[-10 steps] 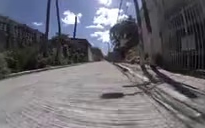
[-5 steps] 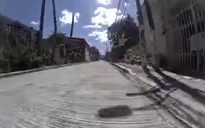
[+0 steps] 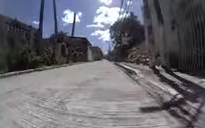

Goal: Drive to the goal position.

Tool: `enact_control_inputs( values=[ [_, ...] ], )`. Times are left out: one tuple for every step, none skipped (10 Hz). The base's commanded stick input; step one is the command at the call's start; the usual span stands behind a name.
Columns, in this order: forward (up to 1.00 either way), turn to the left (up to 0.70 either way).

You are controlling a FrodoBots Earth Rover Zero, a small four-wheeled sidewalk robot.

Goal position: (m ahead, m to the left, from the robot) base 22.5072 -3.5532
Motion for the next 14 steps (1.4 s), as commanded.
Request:
enact_control_inputs(
  values=[
    [1.00, 0.10],
    [1.00, 0.04],
    [1.00, 0.00],
    [1.00, -0.03],
    [1.00, -0.37],
    [1.00, -0.37],
    [1.00, -0.38],
    [1.00, -0.39],
    [1.00, -0.18],
    [1.00, 0.00],
    [1.00, 0.00],
    [1.00, 0.00],
    [1.00, 0.00],
    [1.00, 0.00]
  ],
)
